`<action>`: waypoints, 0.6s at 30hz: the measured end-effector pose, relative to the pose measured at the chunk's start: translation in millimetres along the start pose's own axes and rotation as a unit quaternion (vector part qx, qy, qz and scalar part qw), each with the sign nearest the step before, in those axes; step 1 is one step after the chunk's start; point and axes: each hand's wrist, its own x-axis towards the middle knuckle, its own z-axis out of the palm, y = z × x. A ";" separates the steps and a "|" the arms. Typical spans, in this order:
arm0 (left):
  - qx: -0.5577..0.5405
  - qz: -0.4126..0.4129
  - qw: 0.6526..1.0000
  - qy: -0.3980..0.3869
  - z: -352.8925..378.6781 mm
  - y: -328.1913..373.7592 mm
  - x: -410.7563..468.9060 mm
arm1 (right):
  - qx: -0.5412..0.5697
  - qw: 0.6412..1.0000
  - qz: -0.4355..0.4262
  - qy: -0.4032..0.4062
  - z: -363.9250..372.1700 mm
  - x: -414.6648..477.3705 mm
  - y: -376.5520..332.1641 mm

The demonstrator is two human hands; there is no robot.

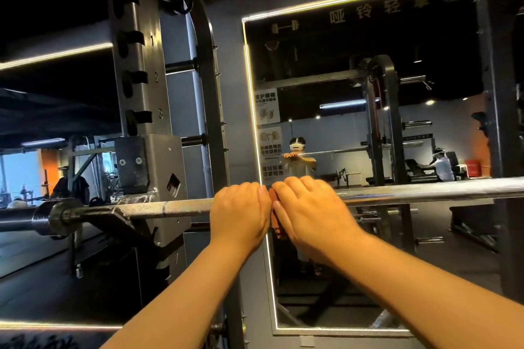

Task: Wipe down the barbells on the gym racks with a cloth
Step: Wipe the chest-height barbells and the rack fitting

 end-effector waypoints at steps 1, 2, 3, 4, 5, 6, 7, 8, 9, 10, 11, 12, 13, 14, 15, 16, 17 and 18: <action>0.002 -0.001 1.000 0.000 -0.4 0.8 1.1 | 0.015 0.999 -0.008 -0.041 -9.7 8.2 3.8; 0.009 0.002 1.000 -0.003 -1.3 1.1 1.6 | 0.021 0.997 -0.016 -0.074 -16.9 14.1 6.7; 0.022 0.010 1.000 -0.009 -1.7 0.9 1.2 | 0.021 0.995 -0.024 -0.092 -20.2 17.2 9.4; 0.036 0.018 0.999 -0.016 -2.5 1.0 0.6 | 0.020 0.995 -0.024 -0.096 -21.3 18.4 10.2; 0.045 0.024 0.998 -0.022 -2.8 0.9 0.1 | 0.015 0.996 -0.017 -0.083 -19.6 17.7 8.9; 0.046 0.027 0.998 -0.022 -2.8 0.6 -0.1 | 0.010 0.998 -0.001 -0.058 -15.9 15.3 6.0; 0.042 0.026 0.999 -0.020 -3.2 0.4 0.3 | 0.006 1.000 0.018 -0.020 -9.0 11.4 2.2; 0.038 0.023 0.999 -0.017 -3.8 0.8 0.5 | -0.006 0.999 0.035 0.010 -1.3 5.6 -2.1; 0.038 0.019 0.999 -0.016 -4.2 1.1 1.0 | -0.018 0.998 0.047 0.028 6.5 -1.5 -5.9; 0.040 0.018 0.999 -0.018 -4.6 1.6 1.5 | -0.025 0.997 0.052 0.042 12.7 -8.6 -9.2; 0.044 0.020 0.999 -0.022 -4.9 1.6 1.9 | -0.027 0.997 0.048 0.050 17.8 -15.8 -11.3; 0.045 0.022 0.998 -0.026 -5.0 1.6 1.7 | -0.027 0.997 0.037 0.061 21.5 -21.2 -10.8; 0.041 0.022 0.999 -0.028 -4.6 1.6 1.2 | -0.027 0.996 0.026 0.075 21.6 -23.2 -7.2; 0.037 0.019 0.999 -0.029 -4.7 2.0 1.1 | -0.025 0.996 0.016 0.084 19.7 -21.0 -1.6; 0.036 0.015 0.999 -0.031 -4.0 1.9 1.3 | -0.024 0.996 0.011 0.081 15.9 -16.0 4.6; 0.038 0.011 0.999 -0.035 -3.4 1.8 1.7 | -0.024 0.997 0.013 0.067 10.3 -9.9 10.1; 0.042 0.007 0.998 -0.042 -2.7 1.8 1.9 | -0.025 0.999 0.023 0.041 4.7 -4.5 15.0; 0.046 0.005 0.998 -0.049 -1.9 1.5 1.4 | -0.024 0.999 0.039 0.015 0.2 -1.0 18.3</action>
